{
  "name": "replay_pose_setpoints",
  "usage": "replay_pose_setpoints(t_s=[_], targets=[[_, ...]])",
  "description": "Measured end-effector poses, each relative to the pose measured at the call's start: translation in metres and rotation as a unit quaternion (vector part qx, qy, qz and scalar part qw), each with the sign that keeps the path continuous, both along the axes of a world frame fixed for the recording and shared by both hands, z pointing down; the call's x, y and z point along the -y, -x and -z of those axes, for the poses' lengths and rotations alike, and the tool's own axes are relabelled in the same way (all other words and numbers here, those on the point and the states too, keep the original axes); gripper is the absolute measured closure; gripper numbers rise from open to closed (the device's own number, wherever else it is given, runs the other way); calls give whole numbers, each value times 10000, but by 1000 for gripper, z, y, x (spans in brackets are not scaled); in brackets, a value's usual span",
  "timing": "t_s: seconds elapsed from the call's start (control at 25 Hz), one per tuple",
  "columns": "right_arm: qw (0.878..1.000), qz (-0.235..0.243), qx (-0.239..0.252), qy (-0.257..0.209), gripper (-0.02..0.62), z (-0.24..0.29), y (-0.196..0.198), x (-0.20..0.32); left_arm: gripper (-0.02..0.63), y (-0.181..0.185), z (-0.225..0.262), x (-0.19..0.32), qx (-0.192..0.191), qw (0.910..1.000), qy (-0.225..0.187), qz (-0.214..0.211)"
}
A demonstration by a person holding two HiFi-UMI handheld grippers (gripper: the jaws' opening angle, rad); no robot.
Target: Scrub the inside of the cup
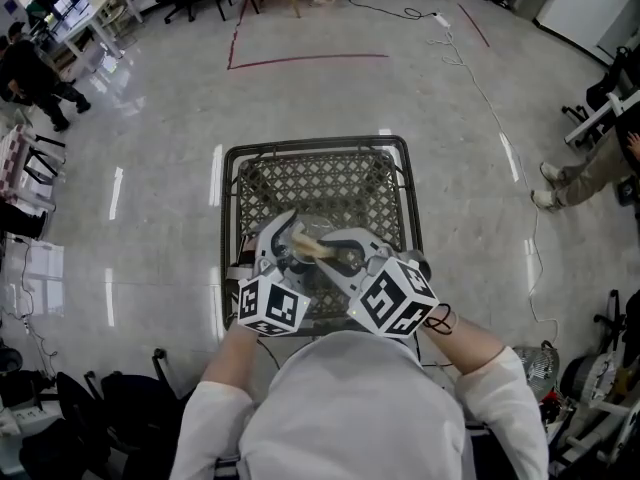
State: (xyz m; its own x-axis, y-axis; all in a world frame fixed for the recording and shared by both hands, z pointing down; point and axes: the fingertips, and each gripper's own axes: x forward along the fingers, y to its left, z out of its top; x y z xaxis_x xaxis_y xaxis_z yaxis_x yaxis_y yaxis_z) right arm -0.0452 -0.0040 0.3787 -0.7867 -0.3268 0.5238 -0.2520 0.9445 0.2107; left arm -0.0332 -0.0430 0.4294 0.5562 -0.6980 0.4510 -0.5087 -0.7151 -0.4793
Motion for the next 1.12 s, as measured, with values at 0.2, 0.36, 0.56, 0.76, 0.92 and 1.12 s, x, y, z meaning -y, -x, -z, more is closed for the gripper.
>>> replay_pose_setpoints(t_s=[0.2, 0.36, 0.56, 0.76, 0.92, 1.12], targets=[[9999, -99, 27, -114, 506, 5, 4, 5, 227, -1, -1, -3, -11, 10000, -17, 15], [9985, -327, -87, -432, 506, 10, -1, 16, 227, -2, -3, -8, 35, 10000, -12, -9], [9967, -456, -309, -601, 506, 9, -9, 21, 227, -2, -2, -7, 6, 10000, -39, 7], [9983, -329, -342, -335, 506, 4, -5, 10, 227, 4, 0, -1, -3, 10000, -59, 26], [9994, -124, -291, -150, 506, 0, 5, -3, 227, -1, 0, -3, -50, 10000, -42, -21], [9992, -222, -231, -219, 508, 4, 8, 5, 227, -5, -4, -8, -76, 10000, 5, -50]])
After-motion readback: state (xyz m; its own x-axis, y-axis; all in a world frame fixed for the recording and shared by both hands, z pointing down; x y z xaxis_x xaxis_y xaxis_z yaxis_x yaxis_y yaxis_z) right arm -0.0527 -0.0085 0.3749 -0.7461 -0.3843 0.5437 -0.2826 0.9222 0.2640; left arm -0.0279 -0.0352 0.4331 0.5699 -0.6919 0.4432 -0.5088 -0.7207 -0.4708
